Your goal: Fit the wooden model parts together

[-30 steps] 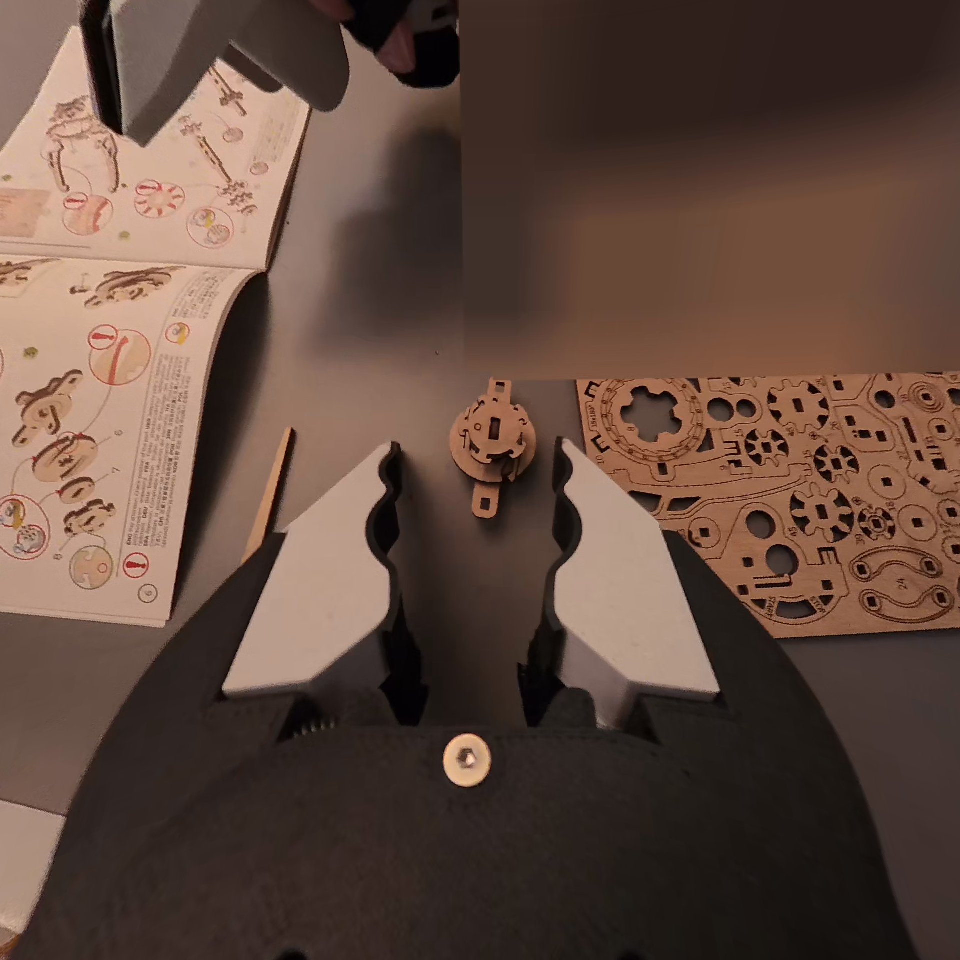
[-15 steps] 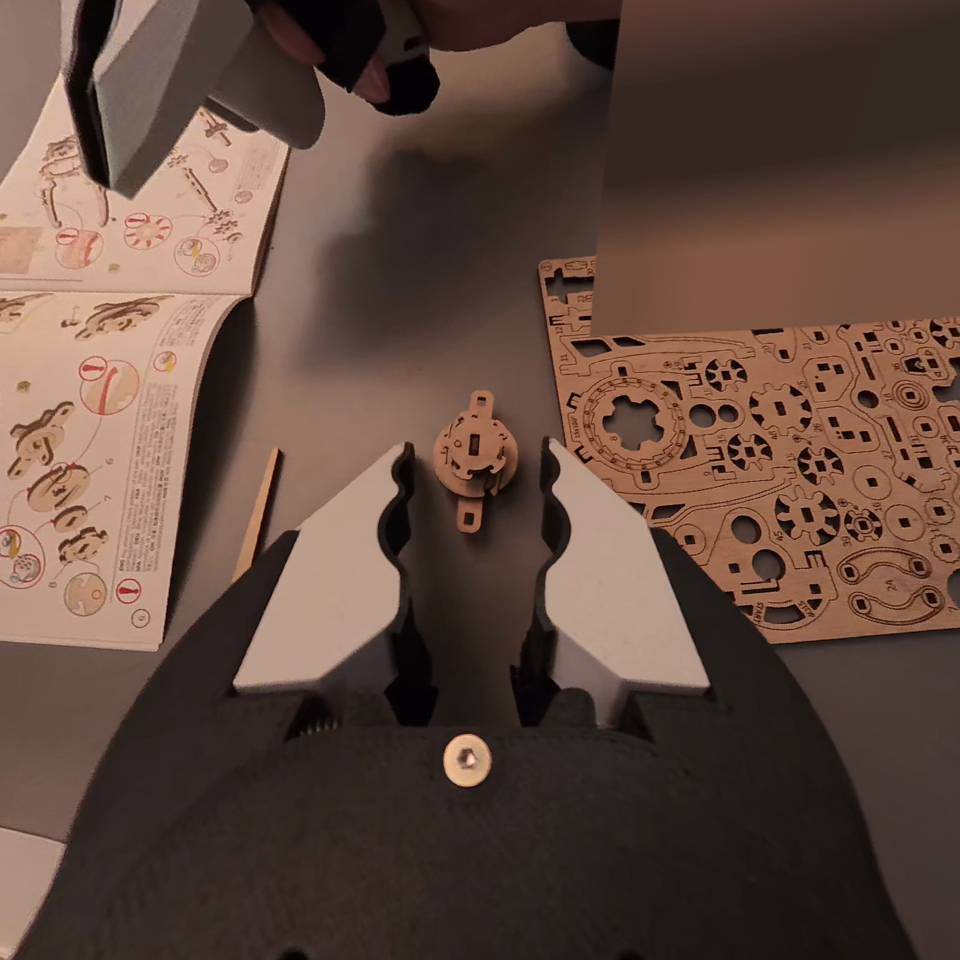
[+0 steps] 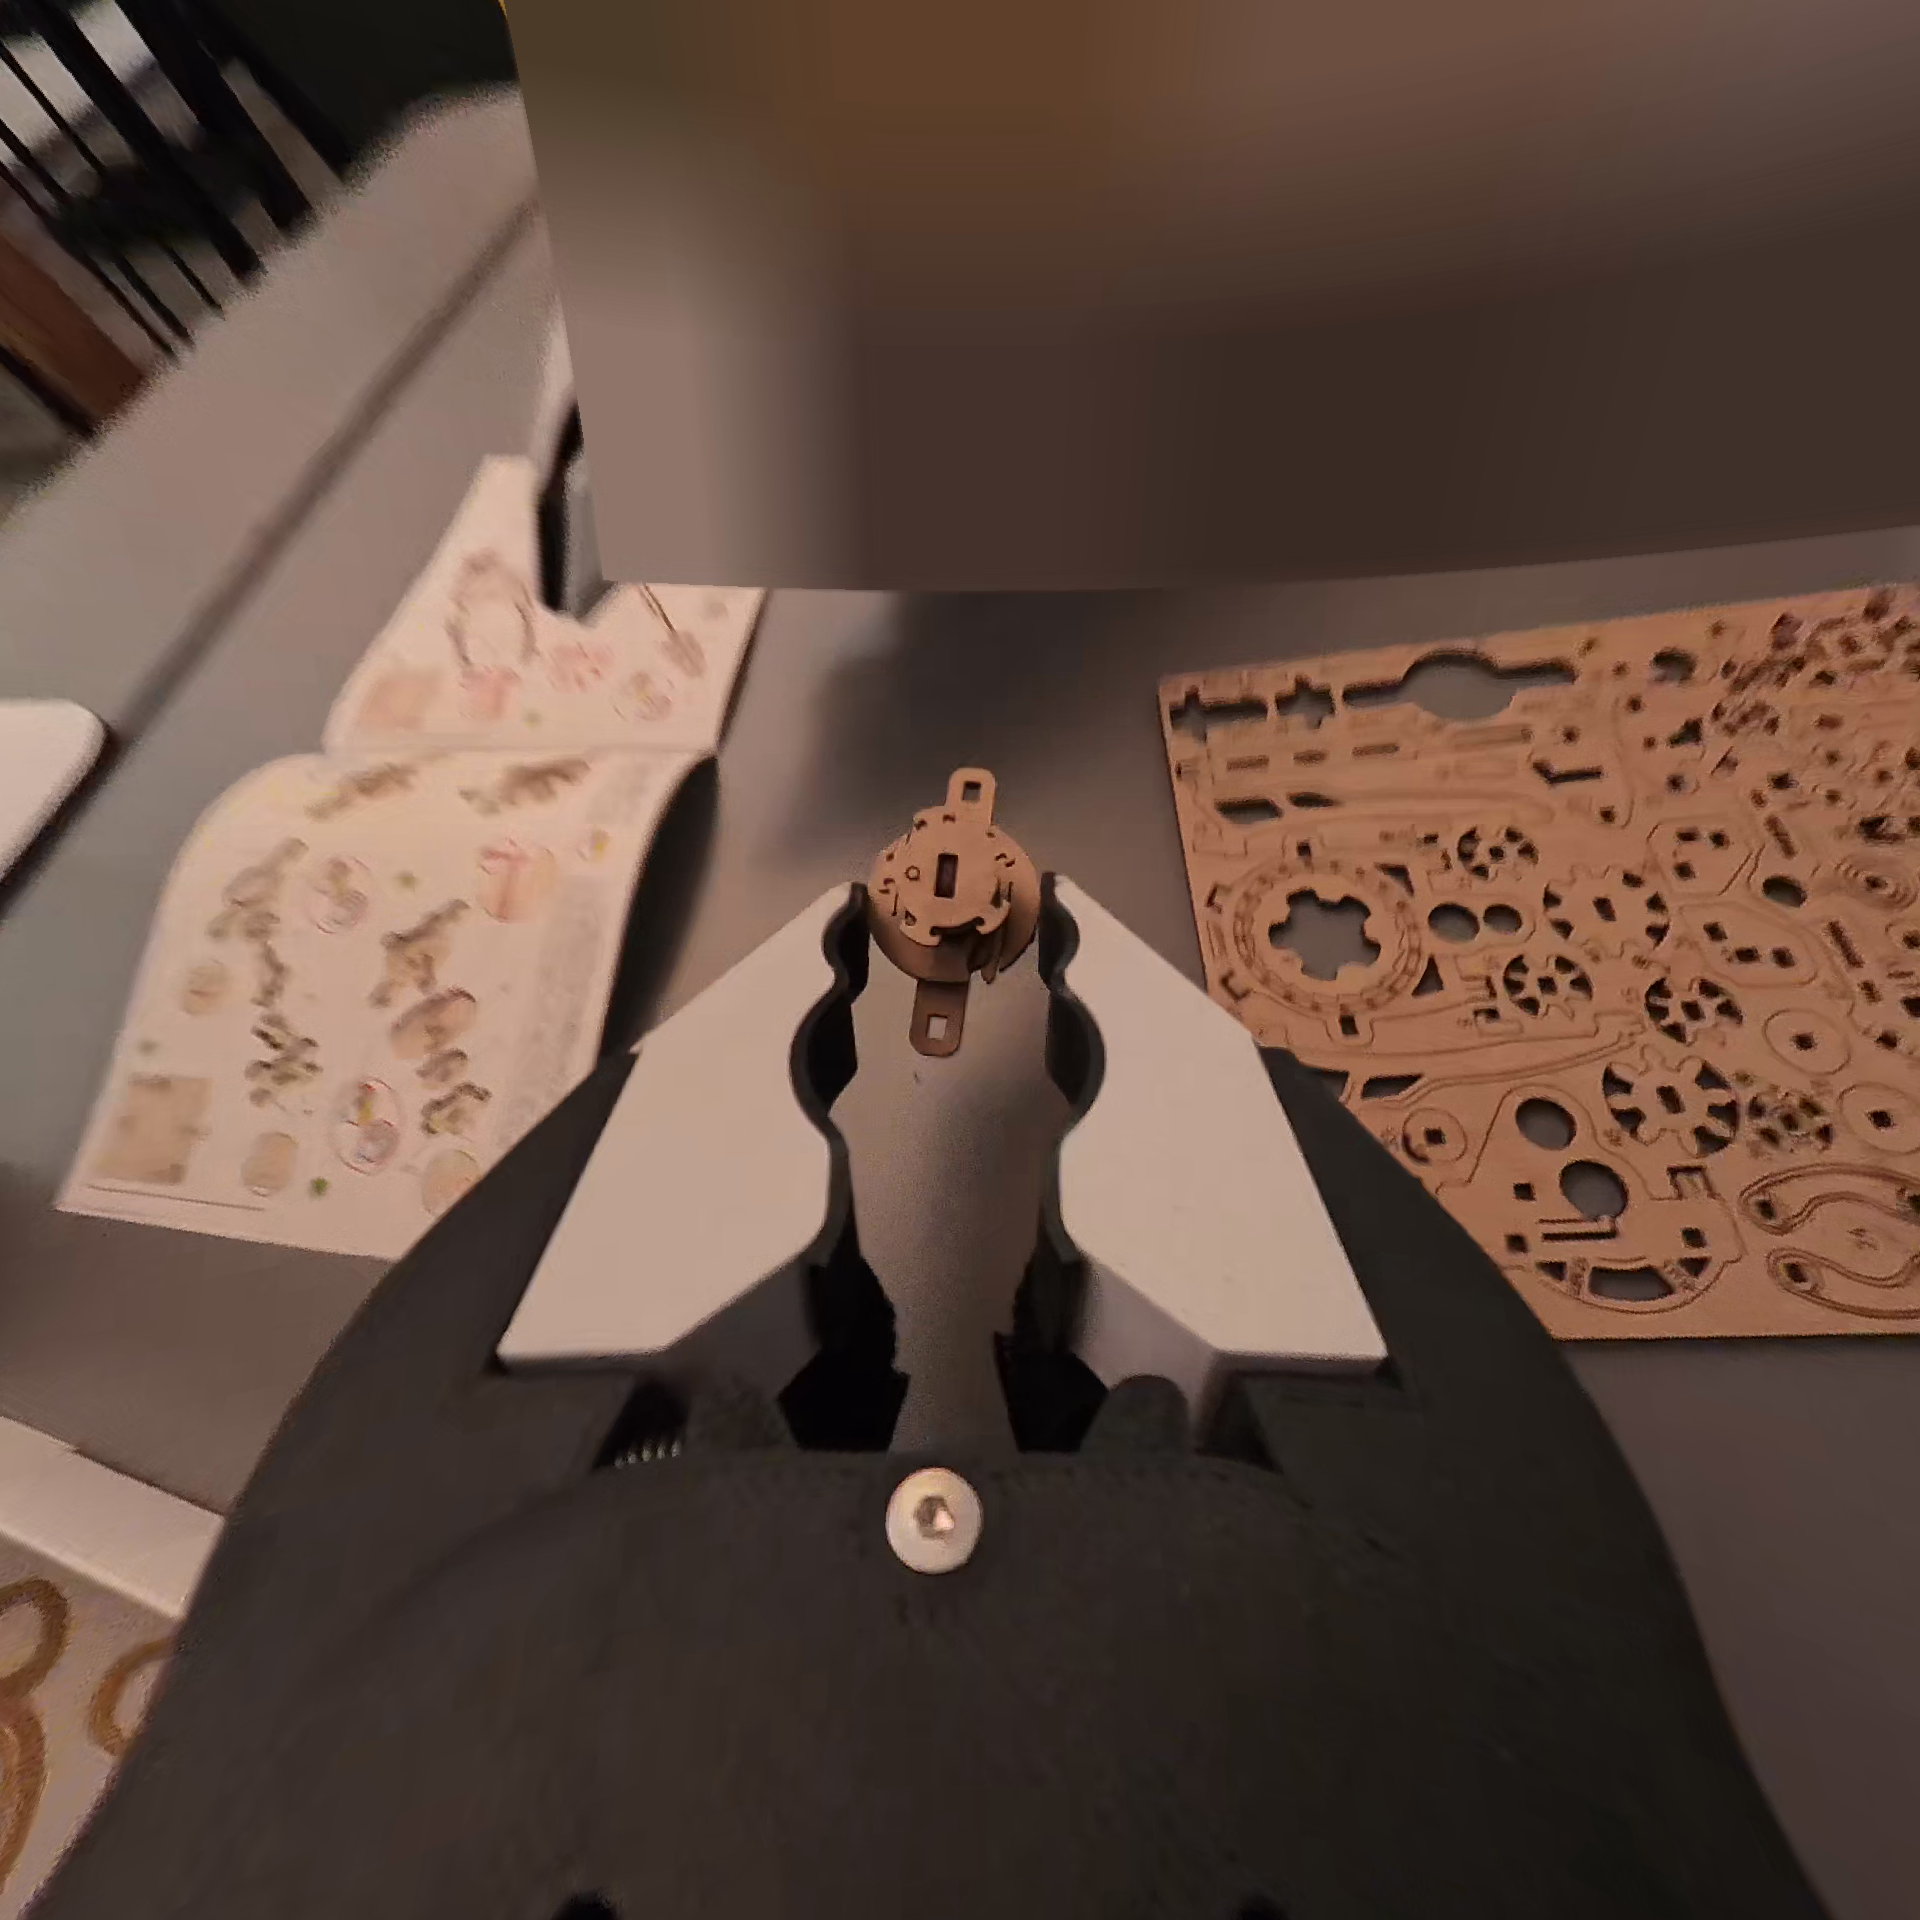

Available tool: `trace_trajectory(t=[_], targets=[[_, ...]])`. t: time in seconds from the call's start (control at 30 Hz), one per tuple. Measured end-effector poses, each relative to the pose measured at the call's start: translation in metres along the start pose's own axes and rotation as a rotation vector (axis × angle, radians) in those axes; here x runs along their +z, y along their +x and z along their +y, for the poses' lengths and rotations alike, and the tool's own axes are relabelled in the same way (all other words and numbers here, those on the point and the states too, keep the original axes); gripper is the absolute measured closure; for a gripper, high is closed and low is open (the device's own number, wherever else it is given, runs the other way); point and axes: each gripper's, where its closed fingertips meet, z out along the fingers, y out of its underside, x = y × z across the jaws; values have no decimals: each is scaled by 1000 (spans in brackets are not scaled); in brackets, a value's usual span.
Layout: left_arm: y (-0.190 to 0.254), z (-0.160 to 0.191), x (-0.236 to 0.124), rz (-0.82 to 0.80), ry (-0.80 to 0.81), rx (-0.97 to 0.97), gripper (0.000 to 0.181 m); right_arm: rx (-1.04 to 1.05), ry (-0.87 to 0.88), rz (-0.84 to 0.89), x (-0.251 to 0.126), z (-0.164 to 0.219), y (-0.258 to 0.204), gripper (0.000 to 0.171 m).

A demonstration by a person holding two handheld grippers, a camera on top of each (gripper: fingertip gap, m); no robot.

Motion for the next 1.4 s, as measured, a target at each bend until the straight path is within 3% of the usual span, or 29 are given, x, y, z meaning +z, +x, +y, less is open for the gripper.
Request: trace_trajectory(t=[0.2,0.33,0.87,1.4], targets=[[-10,-62,-49,-129,366,98,151,15,3,-11,0,0,0,166],[-7,-86,-74,-220,502,187,151,25,-8,-22,1,3,-2,166],[11,-88,-66,-340,440,462,151,32,-7,-41,2,2,-5,166],[16,-87,-64,-337,440,487,151,59,-3,-55,3,2,-5,166]])
